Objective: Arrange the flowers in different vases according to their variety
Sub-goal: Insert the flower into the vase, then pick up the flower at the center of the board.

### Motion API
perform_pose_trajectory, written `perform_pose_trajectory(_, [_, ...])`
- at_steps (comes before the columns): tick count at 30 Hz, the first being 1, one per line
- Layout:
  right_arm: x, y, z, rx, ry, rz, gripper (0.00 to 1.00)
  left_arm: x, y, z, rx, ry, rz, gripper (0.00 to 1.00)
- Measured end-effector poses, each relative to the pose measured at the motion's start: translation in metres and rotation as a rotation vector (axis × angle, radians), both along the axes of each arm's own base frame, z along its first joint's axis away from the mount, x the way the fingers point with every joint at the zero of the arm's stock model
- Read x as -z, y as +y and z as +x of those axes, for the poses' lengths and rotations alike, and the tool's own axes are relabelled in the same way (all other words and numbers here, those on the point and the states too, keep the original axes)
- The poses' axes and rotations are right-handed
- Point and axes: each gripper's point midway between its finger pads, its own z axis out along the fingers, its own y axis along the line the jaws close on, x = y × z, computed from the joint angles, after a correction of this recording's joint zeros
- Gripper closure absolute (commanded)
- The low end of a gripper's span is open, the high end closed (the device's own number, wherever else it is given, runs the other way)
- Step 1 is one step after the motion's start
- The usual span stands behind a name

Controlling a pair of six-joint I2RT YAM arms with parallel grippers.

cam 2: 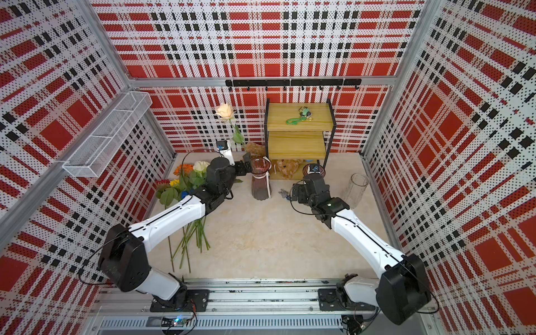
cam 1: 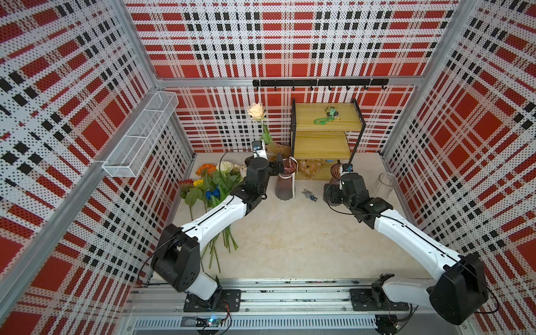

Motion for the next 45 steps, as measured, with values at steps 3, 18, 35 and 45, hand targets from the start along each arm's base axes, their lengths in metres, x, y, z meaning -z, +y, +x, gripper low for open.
perform_pose_trajectory(3, [-0.004,0.019,-0.001,-0.037,-0.006,0.010,0.00,0.007,0.049,-0.013,-0.087,0.062,0.029,0.05])
perform_pose_trajectory(18, [0.009,0.122,-0.013,-0.206,0.038,0.113,0.00,0.102,0.229,-0.066,-0.400,0.543,0.030,0.16])
perform_pose_trajectory(35, [0.035,0.295,-0.034,-0.459,0.202,0.324,0.02,0.203,0.239,-0.095,-0.338,0.908,-0.112,0.39])
perform_pose_trajectory(45, [0.048,0.340,-0.036,-0.529,0.269,0.384,0.05,0.251,0.233,-0.110,-0.301,1.065,-0.158,0.54])
